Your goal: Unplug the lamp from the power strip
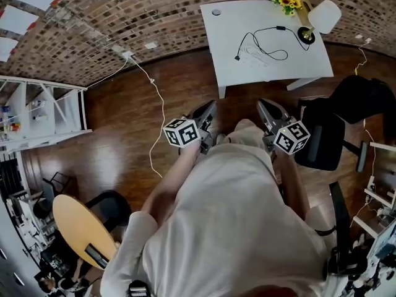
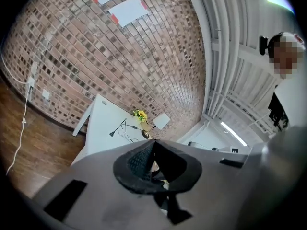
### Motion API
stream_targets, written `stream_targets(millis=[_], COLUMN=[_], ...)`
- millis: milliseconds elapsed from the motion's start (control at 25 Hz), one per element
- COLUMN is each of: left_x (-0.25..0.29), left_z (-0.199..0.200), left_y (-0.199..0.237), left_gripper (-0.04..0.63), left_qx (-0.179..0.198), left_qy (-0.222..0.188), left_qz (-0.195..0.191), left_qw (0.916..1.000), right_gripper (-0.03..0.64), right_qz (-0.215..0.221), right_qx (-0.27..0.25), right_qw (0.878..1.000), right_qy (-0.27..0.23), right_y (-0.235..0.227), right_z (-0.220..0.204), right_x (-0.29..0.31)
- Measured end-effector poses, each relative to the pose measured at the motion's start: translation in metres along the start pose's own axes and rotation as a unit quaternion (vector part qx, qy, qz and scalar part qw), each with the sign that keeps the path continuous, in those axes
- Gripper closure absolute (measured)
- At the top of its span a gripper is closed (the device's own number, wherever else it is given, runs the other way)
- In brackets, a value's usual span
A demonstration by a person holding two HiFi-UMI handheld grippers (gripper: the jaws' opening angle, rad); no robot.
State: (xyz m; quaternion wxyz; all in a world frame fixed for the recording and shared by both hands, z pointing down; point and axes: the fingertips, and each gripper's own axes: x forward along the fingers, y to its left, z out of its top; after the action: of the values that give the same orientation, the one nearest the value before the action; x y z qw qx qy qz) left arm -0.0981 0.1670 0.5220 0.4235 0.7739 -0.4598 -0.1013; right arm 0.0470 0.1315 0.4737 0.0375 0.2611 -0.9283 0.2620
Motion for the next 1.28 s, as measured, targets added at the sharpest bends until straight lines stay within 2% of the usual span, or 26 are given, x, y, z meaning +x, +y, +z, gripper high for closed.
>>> stream_targets(millis=[160,280,640,760,880,1040,1120,1280], left_x=[0.013,0.018,0.063,0.087,0.109,0.131,0.136,0.143], left_z=[-0.003,0.001,0.026,0.043,0.057,0.056,0.055,0.056], left_y=[-0.001,0.006,0.041,0.040,0.037,0.036,0.042,0.062], left_gripper=[0.591,0.591,0.591,0.591,0.591,0.591,0.591,0.591], left_qx=[-0.002,0.000,-0.014,-0.003,0.021,0.066,0.067,0.045], left_qy=[0.010,0.010,0.008,0.008,0.020,0.052,0.057,0.058], left_qz=[-0.003,0.014,0.074,0.092,0.118,0.150,0.160,0.192], left_qw=[0.9999,0.9999,0.9971,0.9957,0.9926,0.9850,0.9832,0.9786], right_gripper=[0.627,0.627,0.627,0.627,0.627,0.627,0.627,0.627], right_qz=[-0.008,-0.009,0.040,0.051,0.050,0.065,0.067,0.071], right_qx=[0.004,0.022,0.022,0.017,0.010,-0.003,-0.004,0.004], right_qw=[1.000,1.000,0.999,0.998,0.997,0.996,0.995,0.995], right_qy=[0.006,0.015,0.023,0.037,0.054,0.061,0.067,0.069], right_y=[-0.019,-0.040,-0.091,-0.115,-0.140,-0.161,-0.172,-0.189], right_z=[0.002,0.005,0.053,0.067,0.082,0.100,0.101,0.103], right_x=[-0.001,0.005,0.066,0.082,0.092,0.103,0.109,0.119])
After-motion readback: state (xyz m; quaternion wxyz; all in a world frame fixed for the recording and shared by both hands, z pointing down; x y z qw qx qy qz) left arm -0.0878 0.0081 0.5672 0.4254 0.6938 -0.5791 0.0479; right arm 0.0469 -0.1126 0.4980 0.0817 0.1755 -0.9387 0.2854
